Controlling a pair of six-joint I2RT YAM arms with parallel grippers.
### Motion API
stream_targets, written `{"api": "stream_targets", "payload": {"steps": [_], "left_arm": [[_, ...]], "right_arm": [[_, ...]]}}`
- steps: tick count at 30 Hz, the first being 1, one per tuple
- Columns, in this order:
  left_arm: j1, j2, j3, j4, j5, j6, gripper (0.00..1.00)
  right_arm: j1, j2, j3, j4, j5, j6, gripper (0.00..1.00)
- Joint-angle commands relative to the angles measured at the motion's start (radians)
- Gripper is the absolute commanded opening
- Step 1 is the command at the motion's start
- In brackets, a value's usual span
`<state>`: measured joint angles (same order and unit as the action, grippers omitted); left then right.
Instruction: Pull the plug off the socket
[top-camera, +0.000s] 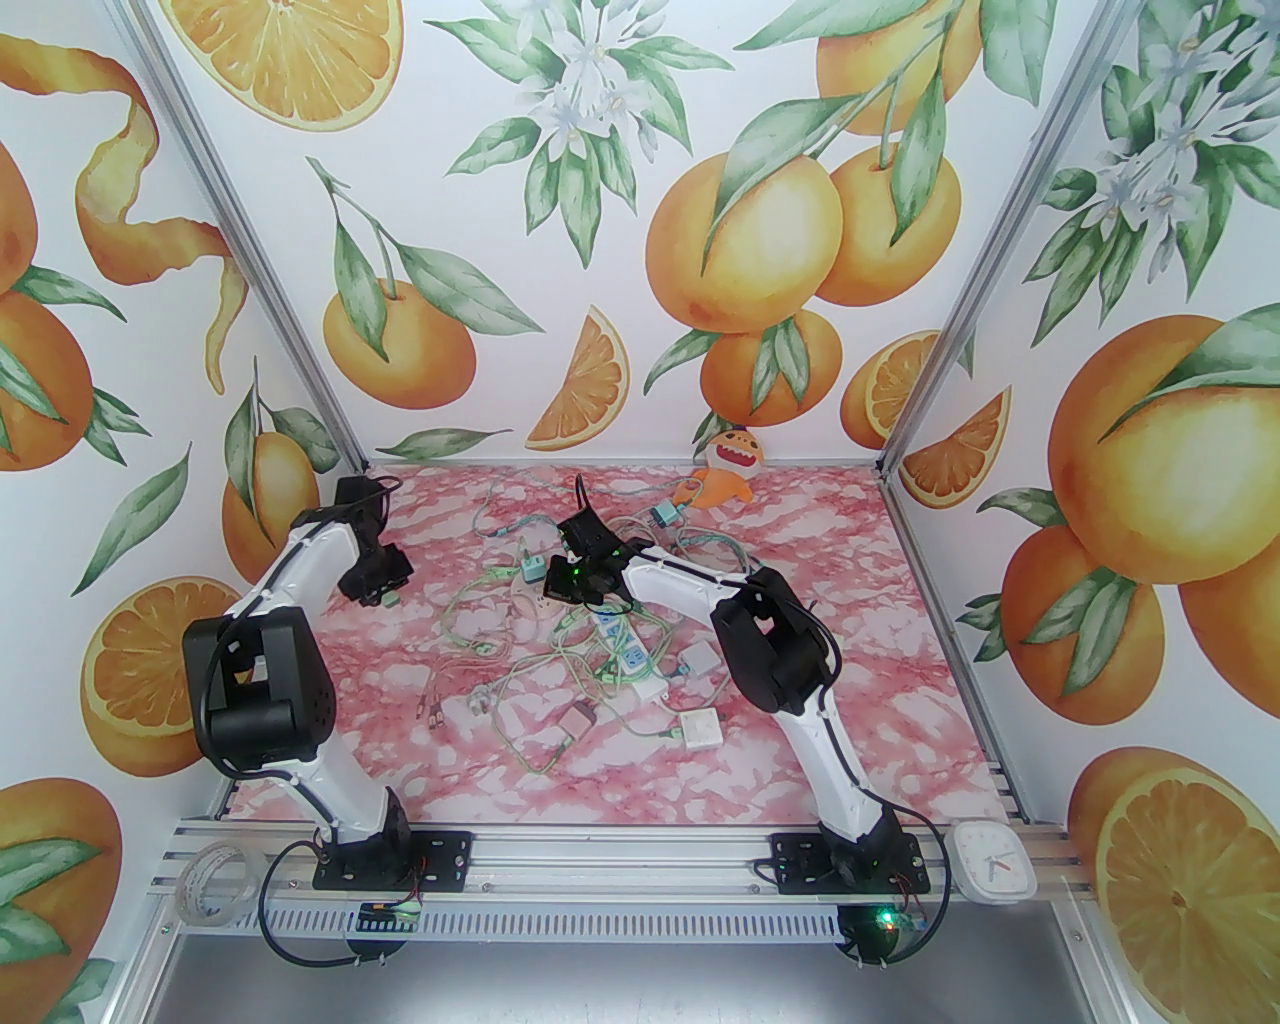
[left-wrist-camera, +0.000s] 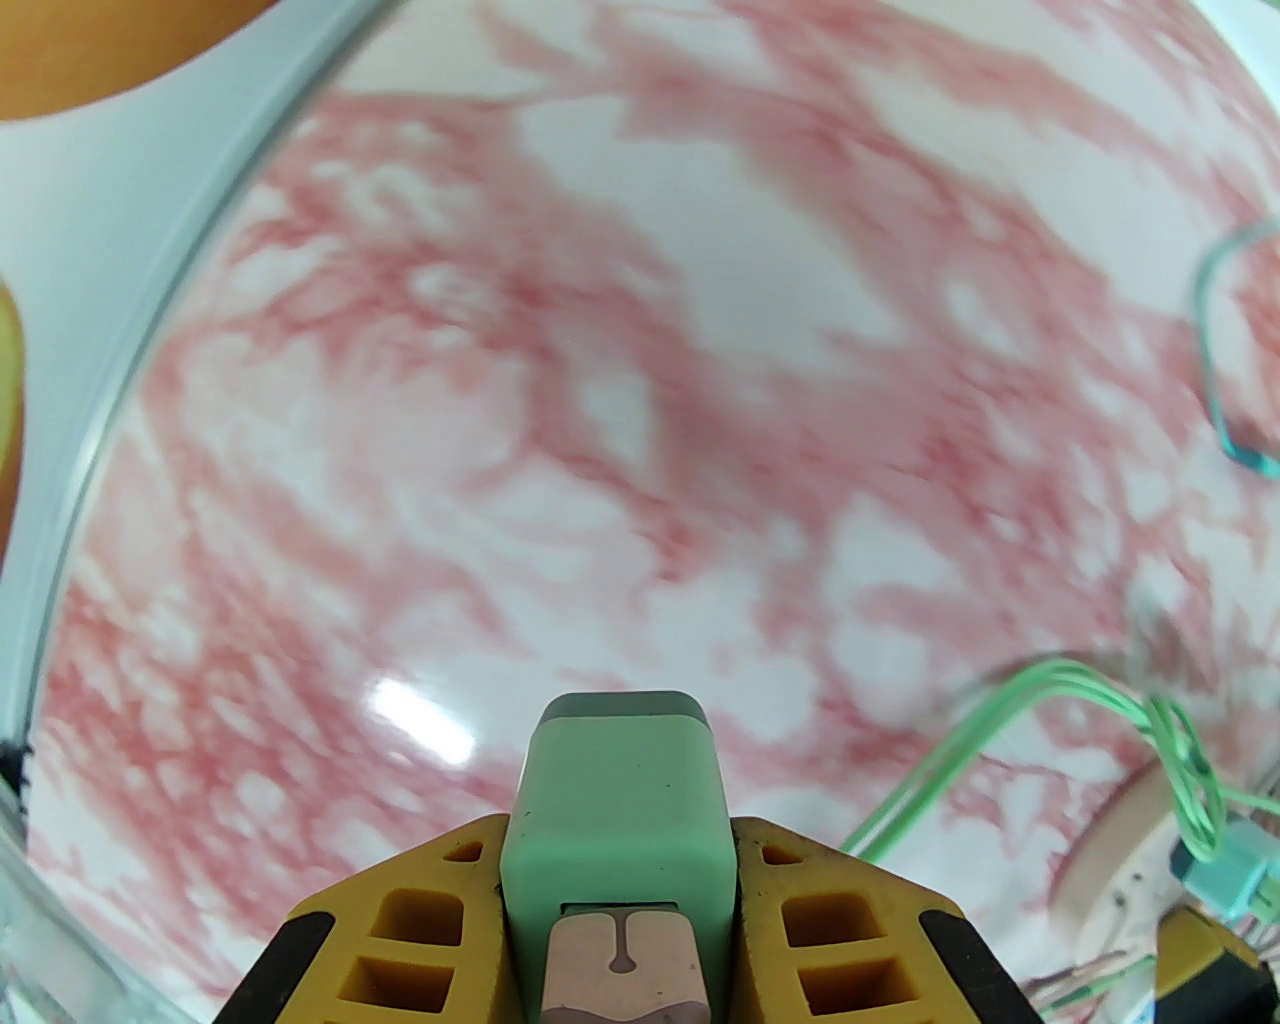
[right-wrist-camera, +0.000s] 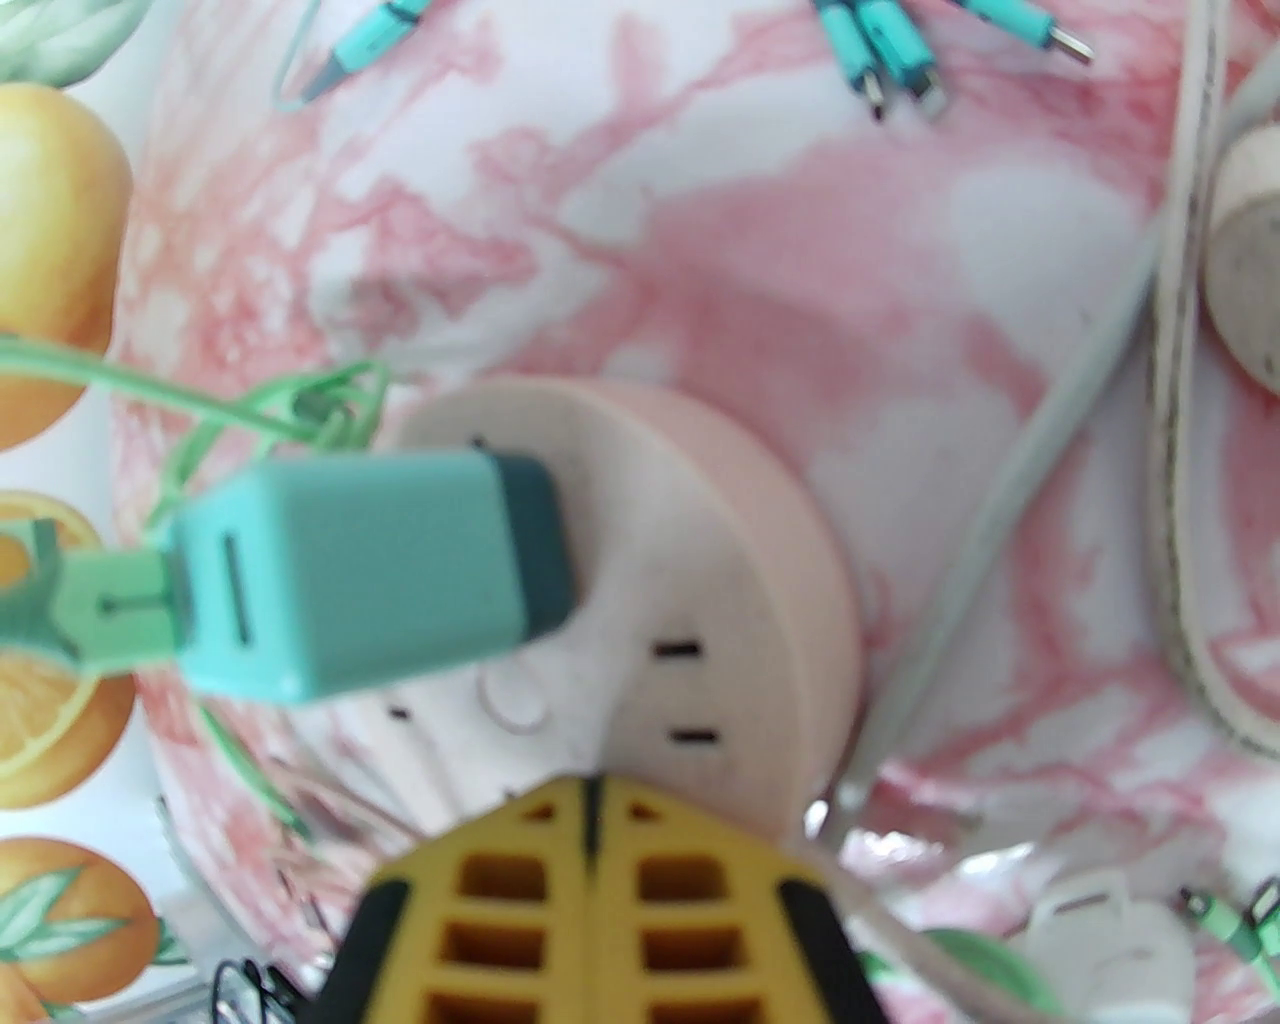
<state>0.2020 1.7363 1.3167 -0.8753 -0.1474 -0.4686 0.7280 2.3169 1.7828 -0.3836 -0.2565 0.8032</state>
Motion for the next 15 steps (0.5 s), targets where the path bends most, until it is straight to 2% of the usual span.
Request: {"api": "stream_targets", "payload": {"steps": [1,3,6,11,15], "left_arm": [[0.019,-0.012,-0.033,0.059,0.056,0.029,0.23],[0.022,-0.012,-0.056,0.102,0.161,0.033,0.25],[0.029,-0.005,-0.079,0.146,0.249,0.016,0.31],[0.052,0.018,-0.12,0.224,0.321,-0.01,0.34],[0.07,0.019,-0.157,0.289,0.365,-0.041,0.41]], "right_arm": [[-0.005,0.072,-0.03,-0.202,0.085,-0.013,0.0],[-0.004,0.073,-0.026,-0.203,0.085,-0.013,0.0],[-0.004,0.077,-0.018,-0.207,0.083,-0.012,0.0],[-0.004,0.079,-0.014,-0.207,0.083,-0.009,0.0],[-0.003,0.078,-0.019,-0.205,0.084,-0.007,0.0]]}}
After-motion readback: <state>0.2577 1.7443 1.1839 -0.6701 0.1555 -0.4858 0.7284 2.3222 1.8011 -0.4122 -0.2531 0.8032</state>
